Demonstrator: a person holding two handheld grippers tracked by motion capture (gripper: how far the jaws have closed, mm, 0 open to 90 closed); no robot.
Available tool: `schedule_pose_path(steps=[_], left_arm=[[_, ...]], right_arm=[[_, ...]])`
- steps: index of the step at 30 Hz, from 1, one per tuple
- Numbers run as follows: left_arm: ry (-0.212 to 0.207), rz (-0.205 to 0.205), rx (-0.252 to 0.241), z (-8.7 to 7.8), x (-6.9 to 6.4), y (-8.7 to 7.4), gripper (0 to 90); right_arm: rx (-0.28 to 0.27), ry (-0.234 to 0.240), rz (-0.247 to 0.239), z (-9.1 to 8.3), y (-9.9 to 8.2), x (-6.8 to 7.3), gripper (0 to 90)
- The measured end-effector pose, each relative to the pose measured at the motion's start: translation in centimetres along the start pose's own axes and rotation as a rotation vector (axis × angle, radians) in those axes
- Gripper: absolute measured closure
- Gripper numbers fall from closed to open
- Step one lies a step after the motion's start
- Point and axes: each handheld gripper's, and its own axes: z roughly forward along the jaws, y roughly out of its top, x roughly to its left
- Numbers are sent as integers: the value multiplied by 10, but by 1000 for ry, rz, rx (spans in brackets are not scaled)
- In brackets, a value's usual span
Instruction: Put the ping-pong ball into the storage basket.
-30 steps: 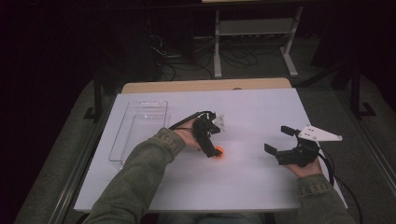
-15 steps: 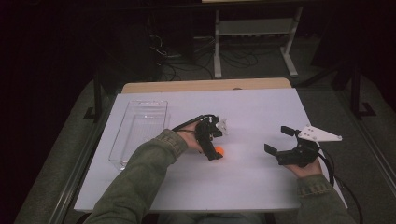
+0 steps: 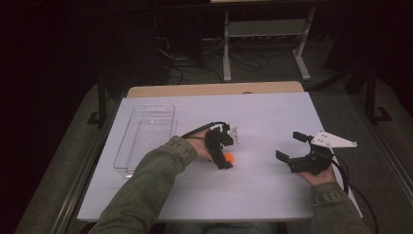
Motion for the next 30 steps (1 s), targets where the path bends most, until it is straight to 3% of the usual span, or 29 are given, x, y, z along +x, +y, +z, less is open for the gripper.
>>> schedule_pose_path(steps=[7, 8, 17, 20, 30], left_arm=[[-12, 7, 3, 0, -1, -1, 171], [-17, 11, 5, 0, -1, -1, 235], [-27, 23, 14, 1, -2, 0, 366], [-26, 25, 24, 2, -4, 0, 490], [-39, 48, 30, -1, -7, 0, 504]], right_arm=[[-1, -1, 0, 0, 0, 0, 0], [-2, -1, 0, -1, 0, 0, 0], [-5, -10, 3, -1, 0, -1, 0], [-7, -14, 5, -2, 0, -1, 0], [-9, -11, 9, -3, 0, -1, 0]])
